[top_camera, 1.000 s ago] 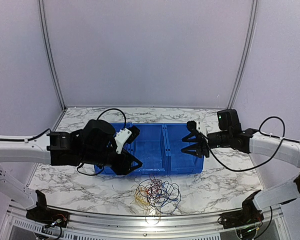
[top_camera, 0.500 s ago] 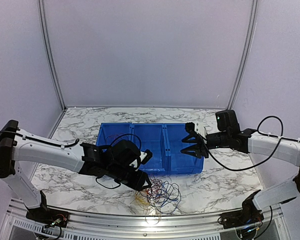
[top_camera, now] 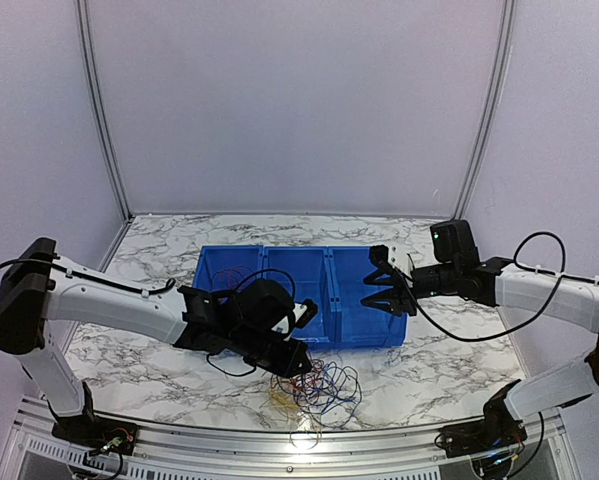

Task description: Untangle the cables

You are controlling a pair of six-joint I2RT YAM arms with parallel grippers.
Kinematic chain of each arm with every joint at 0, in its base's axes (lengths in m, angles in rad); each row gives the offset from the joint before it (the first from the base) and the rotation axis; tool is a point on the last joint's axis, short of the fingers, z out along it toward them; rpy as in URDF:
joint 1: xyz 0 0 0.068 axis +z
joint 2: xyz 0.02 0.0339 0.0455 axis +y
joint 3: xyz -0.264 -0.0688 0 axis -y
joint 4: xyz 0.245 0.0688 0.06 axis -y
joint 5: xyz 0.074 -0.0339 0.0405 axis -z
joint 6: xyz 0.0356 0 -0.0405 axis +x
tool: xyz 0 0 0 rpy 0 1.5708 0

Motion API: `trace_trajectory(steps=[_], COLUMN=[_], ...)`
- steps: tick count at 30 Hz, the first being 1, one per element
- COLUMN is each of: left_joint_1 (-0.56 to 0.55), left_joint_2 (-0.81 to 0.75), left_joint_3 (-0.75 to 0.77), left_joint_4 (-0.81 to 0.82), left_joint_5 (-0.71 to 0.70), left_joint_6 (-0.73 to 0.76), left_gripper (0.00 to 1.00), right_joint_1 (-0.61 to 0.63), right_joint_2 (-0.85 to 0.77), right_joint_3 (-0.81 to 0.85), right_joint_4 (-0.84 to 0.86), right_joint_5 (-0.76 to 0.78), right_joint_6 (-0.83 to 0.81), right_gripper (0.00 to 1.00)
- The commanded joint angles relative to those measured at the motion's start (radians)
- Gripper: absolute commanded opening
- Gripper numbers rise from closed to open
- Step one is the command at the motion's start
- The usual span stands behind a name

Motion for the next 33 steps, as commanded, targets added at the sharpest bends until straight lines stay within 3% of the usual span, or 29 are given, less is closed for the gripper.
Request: trace_trajectory(steps=[1,8,11,18,26,27,29,33], left_joint_1=[-0.003,-0.003,-0.003,-0.003,-0.003,-0.003,-0.003,-0.003], left_joint_2=[-0.043,-0.259,-0.326,-0.357,-0.380,-0.384,-0.392,-0.421], left_joint_3=[0.032,0.021,0.020,0.038,0.038,0.039,0.039,0.028], left_joint_4=[-0.002,-0.036,-0.037,-0.036,-0.032,-0.032,-0.031,-0.031], left_joint_5=[0.010,0.011,-0.021,-0.076,-0.115,-0.117,-0.117,-0.147], left_joint_6=[0.018,0.192,0.231,0.249,0.257,0.257,0.258,0.264], left_gripper=[0.01,0.00,0.00,0.00,0.00,0.00,0.00,0.00], right_joint_1=[0.005,0.074,0.114,0.234,0.348,0.356,0.360,0.360], right_joint_2=[-0.007,-0.007,0.004,0.074,0.154,0.162,0.178,0.189], right_joint_3=[0.015,0.094,0.173,0.328,0.349,0.349,0.354,0.388], right_joint_4=[-0.004,-0.073,-0.140,-0.287,-0.298,-0.286,-0.273,-0.274], right_joint_5=[0.003,-0.068,-0.163,-0.241,-0.259,-0.248,-0.235,-0.197], right_joint_6=[-0.010,0.015,0.036,0.002,0.001,0.011,0.034,0.056], right_gripper=[0.51,0.53,0.58,0.69,0.71,0.69,0.55,0.07])
